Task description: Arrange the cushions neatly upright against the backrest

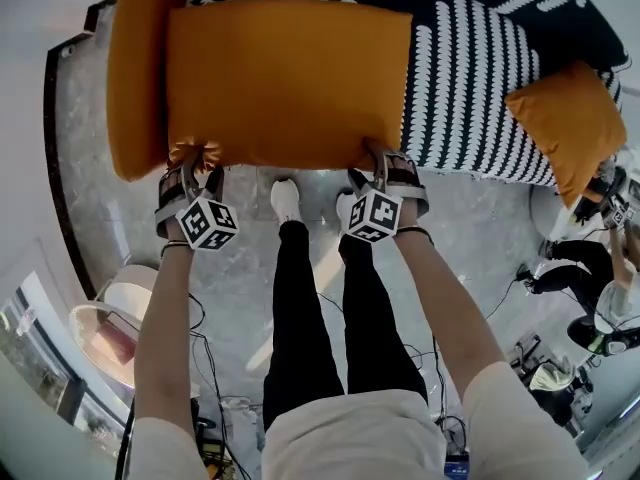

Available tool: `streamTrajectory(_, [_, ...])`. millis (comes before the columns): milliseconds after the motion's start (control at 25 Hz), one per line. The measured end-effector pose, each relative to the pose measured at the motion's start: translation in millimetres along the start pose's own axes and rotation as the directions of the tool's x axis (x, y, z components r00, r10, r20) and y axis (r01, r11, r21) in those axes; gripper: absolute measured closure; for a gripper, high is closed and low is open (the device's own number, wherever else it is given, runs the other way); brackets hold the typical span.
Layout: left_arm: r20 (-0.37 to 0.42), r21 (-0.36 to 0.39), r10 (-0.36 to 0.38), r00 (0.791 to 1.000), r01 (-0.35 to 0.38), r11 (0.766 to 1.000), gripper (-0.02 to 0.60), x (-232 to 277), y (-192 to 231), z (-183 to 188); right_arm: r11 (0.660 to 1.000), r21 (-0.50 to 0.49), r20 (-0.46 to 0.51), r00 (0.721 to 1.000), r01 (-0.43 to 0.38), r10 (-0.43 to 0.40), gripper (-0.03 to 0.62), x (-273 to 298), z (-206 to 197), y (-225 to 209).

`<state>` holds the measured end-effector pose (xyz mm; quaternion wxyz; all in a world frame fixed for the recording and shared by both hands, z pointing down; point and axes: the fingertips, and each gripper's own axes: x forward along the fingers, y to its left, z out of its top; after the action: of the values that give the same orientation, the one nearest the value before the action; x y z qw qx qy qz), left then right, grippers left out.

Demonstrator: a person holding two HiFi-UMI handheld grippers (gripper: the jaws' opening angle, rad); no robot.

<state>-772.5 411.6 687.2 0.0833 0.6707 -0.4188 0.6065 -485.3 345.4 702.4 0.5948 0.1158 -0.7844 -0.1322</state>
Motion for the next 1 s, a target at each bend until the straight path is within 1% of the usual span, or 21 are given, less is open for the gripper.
streamTrajectory(40, [0.003, -0.002, -0.004, 1.000, 0.004, 1.000, 0.342, 1, 1, 1, 1.000, 0.002, -0.006, 1.000, 0.006, -0.006, 0.252, 4, -1, -2])
streamTrajectory(80, [0.007, -0.005, -0.014, 1.000, 0.014, 1.000, 0.369, 2, 2, 2, 1.000, 0.015, -0.005, 1.000, 0.005, -0.005, 0.292, 6, -1, -4])
streamTrajectory(160, [0.020, -0.011, -0.044, 0.999, 0.044, 0.999, 0.400, 0, 4, 5, 0.999, 0.051, 0.006, 1.000, -0.014, 0.014, 0.347, 6, 1, -10])
streamTrajectory(280, [0.046, -0.037, -0.091, 0.995, 0.093, 0.995, 0.441, -8, 11, 14, 0.994, 0.089, 0.035, 0.998, -0.060, 0.057, 0.392, -5, 4, -19])
streamTrajectory(400, [0.074, -0.048, -0.120, 0.990, 0.124, 0.991, 0.466, -17, 24, 23, 0.989, 0.119, 0.065, 0.994, -0.092, 0.085, 0.419, -22, 9, -34])
streamTrajectory(560, [0.117, -0.055, -0.138, 0.983, 0.146, 0.988, 0.489, -44, 51, 32, 0.974, 0.179, 0.103, 0.987, -0.138, 0.121, 0.431, -53, 29, -57])
streamTrajectory(640, [0.139, -0.055, -0.146, 0.980, 0.155, 0.986, 0.495, -56, 66, 42, 0.968, 0.200, 0.123, 0.984, -0.149, 0.126, 0.436, -68, 35, -74])
streamTrajectory(800, [0.195, -0.055, -0.123, 0.973, 0.136, 0.989, 0.508, -69, 110, 71, 0.969, 0.216, 0.170, 0.982, -0.119, 0.082, 0.444, -92, 49, -127])
streamTrajectory(920, [0.232, -0.094, -0.087, 0.969, 0.111, 0.989, 0.516, -79, 149, 91, 0.969, 0.230, 0.206, 0.978, -0.085, 0.037, 0.454, -107, 66, -168])
streamTrajectory(1000, [0.245, -0.101, -0.060, 0.968, 0.087, 0.991, 0.520, -82, 171, 103, 0.968, 0.239, 0.223, 0.975, -0.074, 0.019, 0.467, -114, 74, -191])
